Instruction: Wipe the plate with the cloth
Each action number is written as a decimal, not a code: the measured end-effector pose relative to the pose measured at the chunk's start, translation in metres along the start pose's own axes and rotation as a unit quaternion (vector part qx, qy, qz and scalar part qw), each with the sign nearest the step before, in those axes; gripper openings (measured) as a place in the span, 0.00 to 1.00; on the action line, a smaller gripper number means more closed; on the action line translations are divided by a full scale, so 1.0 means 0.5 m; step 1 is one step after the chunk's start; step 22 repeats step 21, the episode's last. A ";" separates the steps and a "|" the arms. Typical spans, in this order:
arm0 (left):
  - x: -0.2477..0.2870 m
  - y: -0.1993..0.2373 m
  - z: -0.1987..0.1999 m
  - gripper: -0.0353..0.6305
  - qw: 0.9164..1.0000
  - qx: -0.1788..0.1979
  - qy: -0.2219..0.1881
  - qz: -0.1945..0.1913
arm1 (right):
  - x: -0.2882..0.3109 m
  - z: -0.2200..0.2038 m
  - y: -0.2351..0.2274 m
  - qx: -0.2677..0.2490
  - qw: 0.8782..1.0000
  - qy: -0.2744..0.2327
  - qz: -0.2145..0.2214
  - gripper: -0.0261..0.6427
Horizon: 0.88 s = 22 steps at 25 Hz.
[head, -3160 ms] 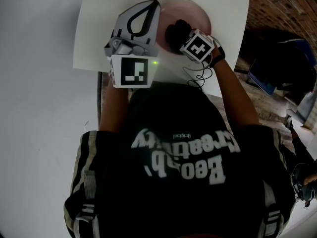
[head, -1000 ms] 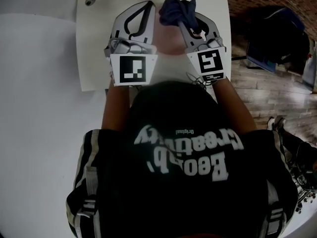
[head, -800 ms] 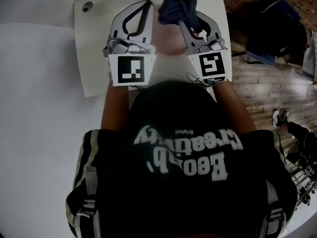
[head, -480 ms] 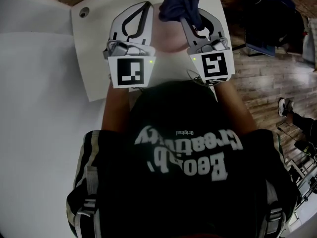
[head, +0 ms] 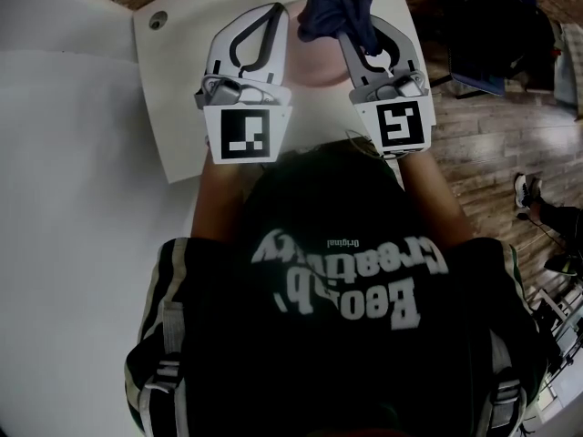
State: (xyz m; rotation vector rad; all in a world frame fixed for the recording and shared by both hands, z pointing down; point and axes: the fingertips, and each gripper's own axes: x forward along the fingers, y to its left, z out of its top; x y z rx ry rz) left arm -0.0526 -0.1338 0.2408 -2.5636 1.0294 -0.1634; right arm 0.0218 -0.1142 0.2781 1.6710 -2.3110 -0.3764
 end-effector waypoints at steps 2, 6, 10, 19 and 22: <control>-0.016 0.009 0.005 0.05 1.000 -0.001 -0.005 0.001 | -0.001 0.015 0.014 -0.007 1.000 -0.001 -0.002 0.13; -0.011 0.022 0.019 0.05 1.000 0.003 -0.008 0.001 | 0.007 0.036 0.004 -0.014 1.000 -0.007 -0.005 0.13; 0.014 0.014 0.010 0.05 1.000 0.007 -0.007 -0.002 | 0.016 0.024 -0.025 -0.009 1.000 -0.014 -0.015 0.13; 0.016 0.033 0.018 0.05 1.000 0.006 -0.007 0.003 | 0.023 0.040 -0.029 -0.011 1.000 -0.018 -0.017 0.13; 0.024 0.036 0.021 0.05 1.000 0.009 -0.009 0.003 | 0.028 0.043 -0.037 -0.012 1.000 -0.021 -0.018 0.13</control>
